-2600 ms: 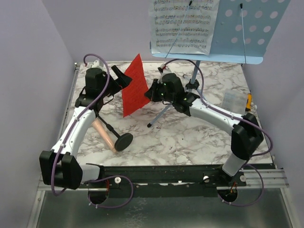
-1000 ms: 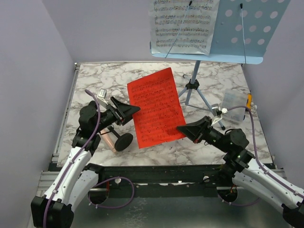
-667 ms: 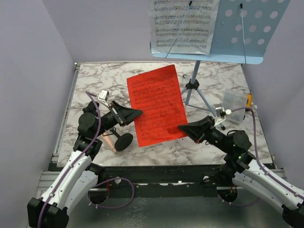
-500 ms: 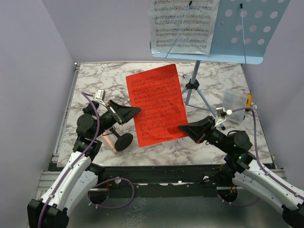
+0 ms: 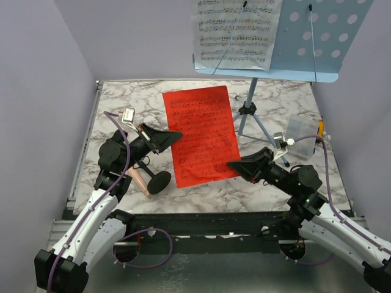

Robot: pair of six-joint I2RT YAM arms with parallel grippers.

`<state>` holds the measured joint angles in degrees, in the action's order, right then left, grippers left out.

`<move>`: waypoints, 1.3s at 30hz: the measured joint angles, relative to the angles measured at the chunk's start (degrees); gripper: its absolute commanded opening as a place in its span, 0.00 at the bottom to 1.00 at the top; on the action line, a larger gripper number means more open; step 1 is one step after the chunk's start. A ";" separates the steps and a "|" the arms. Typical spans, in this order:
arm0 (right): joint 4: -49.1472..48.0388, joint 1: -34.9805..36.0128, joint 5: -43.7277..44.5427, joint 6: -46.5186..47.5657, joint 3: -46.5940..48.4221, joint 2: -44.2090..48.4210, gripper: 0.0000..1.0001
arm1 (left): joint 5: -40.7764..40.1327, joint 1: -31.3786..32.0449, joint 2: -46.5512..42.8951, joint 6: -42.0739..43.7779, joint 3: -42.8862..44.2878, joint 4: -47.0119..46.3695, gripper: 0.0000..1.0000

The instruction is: Set up the instrument practice props

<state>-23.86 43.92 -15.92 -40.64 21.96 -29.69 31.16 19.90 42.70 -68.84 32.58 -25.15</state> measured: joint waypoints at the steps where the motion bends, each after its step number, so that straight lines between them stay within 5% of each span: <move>1: 0.90 0.00 0.28 0.20 0.44 -0.48 0.39 | -0.11 0.00 -0.11 1.20 0.02 0.39 0.00; 7: 17.05 0.02 11.13 1.09 5.27 -3.34 0.62 | -4.79 0.00 -4.33 13.99 5.57 17.03 0.00; 13: 30.82 0.02 24.94 2.80 5.35 -7.19 0.71 | -13.49 0.00 -11.56 30.05 15.30 36.94 0.00; 20: 40.44 0.00 33.75 8.98 10.49 -11.89 0.80 | -11.32 0.00 -12.46 42.07 25.38 47.34 0.00; 30: 41.75 0.02 34.80 25.88 37.22 -11.69 0.82 | 8.96 0.00 -6.25 50.07 44.02 46.80 0.00; 39: 44.30 0.00 43.80 36.24 55.39 -16.13 0.80 | 17.75 0.11 7.08 44.04 48.46 28.39 0.00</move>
<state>20.45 43.92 27.88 -4.40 77.34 -45.82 48.90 20.01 49.78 -24.80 81.03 3.25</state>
